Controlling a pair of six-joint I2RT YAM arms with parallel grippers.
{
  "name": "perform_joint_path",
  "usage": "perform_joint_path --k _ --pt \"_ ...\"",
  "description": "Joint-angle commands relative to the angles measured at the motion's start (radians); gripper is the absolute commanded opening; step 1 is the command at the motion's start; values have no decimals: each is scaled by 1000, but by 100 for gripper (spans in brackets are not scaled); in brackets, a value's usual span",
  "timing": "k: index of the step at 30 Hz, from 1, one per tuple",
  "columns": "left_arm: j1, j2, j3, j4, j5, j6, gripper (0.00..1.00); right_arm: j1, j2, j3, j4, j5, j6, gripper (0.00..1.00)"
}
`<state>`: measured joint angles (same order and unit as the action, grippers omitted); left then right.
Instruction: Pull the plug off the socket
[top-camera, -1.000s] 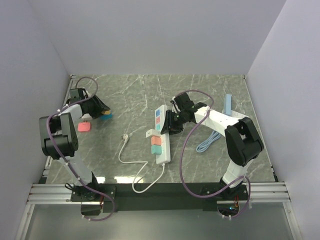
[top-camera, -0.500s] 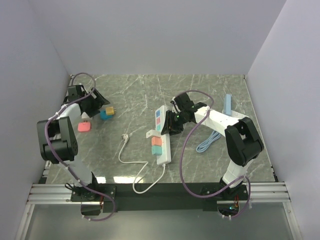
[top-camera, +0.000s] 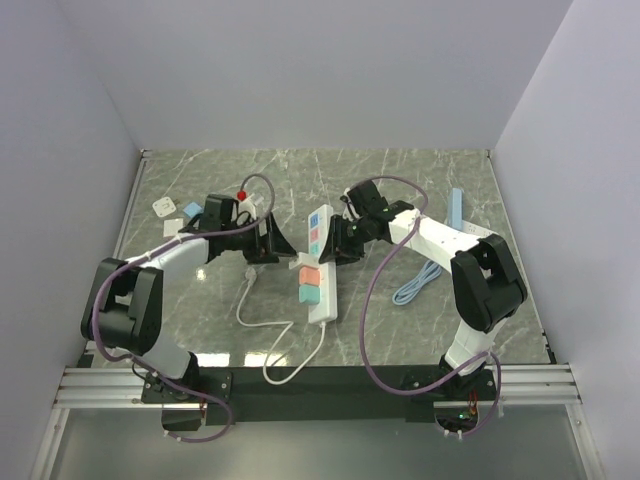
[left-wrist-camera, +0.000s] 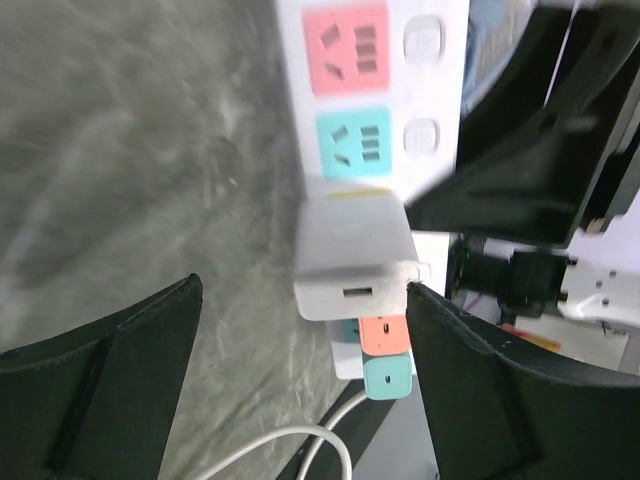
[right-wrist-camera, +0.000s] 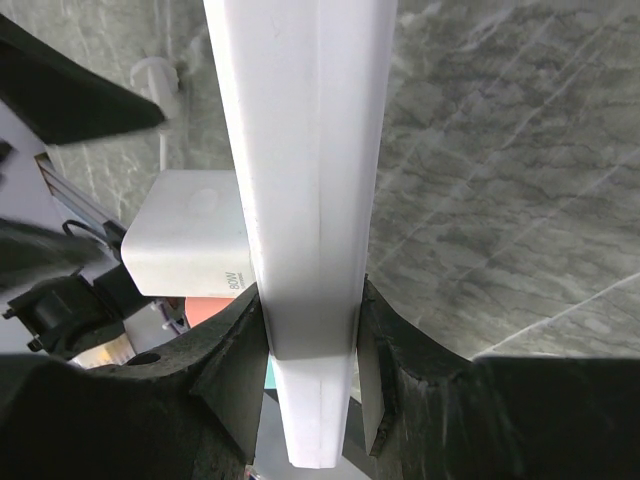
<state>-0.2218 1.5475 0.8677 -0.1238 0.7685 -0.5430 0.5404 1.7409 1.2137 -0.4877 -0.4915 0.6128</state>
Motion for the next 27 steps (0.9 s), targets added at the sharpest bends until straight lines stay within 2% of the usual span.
perform_joint_path --k 1,5,6,13,21,23,26,27 --pt "-30 -50 -25 102 46 -14 89 0 -17 79 52 -70 27 0" --pt "-54 -69 -15 105 0 -20 93 0 -20 79 47 -67 21 0" --pt "-71 -64 -7 96 -5 -9 99 0 -23 73 51 -68 21 0" --pt "-128 -66 -19 168 -1 -29 99 0 -24 64 55 -67 21 0" --pt "-169 -21 10 132 -93 0 99 0 -30 73 57 -82 15 0" --pt "-175 -6 22 134 -100 -2 97 0 -30 72 60 -88 13 0" --pt "-189 17 33 174 -72 -28 86 3 -32 66 60 -90 13 0" --pt "-203 29 37 185 -71 -37 79 3 -34 66 64 -90 13 0"
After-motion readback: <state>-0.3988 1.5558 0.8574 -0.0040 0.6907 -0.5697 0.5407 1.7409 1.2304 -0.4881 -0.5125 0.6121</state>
